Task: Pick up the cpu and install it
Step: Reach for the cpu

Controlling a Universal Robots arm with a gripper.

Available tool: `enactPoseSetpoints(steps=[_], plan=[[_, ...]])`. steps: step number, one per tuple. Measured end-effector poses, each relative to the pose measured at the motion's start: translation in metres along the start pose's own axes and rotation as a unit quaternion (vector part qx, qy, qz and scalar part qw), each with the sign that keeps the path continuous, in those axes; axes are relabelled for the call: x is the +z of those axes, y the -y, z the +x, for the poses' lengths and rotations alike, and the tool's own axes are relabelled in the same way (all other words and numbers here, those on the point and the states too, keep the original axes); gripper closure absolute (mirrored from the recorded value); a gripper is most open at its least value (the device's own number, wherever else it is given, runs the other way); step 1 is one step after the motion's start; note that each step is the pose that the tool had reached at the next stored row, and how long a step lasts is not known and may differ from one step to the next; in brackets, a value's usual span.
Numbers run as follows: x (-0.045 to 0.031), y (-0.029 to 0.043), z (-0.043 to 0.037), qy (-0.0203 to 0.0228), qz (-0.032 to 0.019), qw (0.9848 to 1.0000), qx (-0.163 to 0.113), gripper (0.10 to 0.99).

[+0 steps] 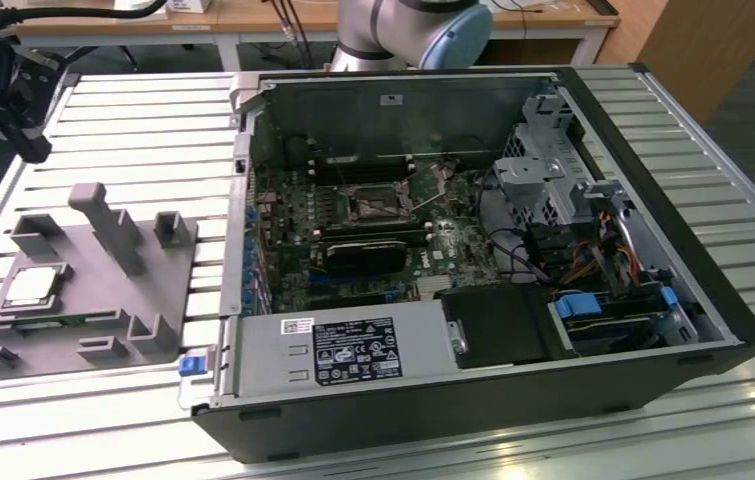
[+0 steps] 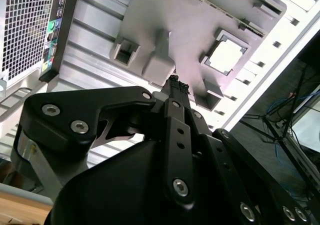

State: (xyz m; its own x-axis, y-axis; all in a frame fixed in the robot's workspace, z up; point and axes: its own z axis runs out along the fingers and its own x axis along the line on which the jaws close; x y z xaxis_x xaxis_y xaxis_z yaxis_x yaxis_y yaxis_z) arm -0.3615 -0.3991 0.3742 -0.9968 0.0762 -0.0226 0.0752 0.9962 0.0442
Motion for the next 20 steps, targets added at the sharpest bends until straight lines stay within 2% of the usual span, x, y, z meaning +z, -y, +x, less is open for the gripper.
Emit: enactPoseSetpoints(steps=[20], plan=[[0.0038, 0.0023, 0.0280, -0.0007, 0.0000, 1.0000, 0.000, 0.980]])
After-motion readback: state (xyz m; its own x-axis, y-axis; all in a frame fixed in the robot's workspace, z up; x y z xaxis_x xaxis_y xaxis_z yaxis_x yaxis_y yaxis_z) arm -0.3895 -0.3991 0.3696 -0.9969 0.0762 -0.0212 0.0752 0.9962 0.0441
